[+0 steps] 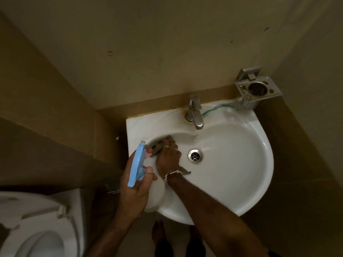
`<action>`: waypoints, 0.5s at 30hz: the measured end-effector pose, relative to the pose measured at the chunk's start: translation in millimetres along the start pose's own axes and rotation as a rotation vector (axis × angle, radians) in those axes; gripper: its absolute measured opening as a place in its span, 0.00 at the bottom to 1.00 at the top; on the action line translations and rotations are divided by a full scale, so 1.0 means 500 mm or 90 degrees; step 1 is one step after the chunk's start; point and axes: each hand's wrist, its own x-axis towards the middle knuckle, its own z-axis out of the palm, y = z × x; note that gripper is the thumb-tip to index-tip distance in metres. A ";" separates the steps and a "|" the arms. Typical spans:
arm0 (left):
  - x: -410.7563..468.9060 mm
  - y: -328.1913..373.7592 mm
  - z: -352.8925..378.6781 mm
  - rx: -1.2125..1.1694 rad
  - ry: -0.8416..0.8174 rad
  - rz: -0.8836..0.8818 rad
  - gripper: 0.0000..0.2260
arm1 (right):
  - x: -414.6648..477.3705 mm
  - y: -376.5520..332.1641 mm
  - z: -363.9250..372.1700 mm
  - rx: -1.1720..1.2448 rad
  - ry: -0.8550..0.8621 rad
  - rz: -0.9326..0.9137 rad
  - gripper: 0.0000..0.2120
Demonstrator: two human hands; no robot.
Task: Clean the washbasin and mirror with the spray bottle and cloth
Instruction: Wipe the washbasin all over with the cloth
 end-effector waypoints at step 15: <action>-0.013 0.008 -0.016 0.015 0.004 -0.016 0.24 | 0.015 0.038 0.008 0.111 0.078 0.111 0.37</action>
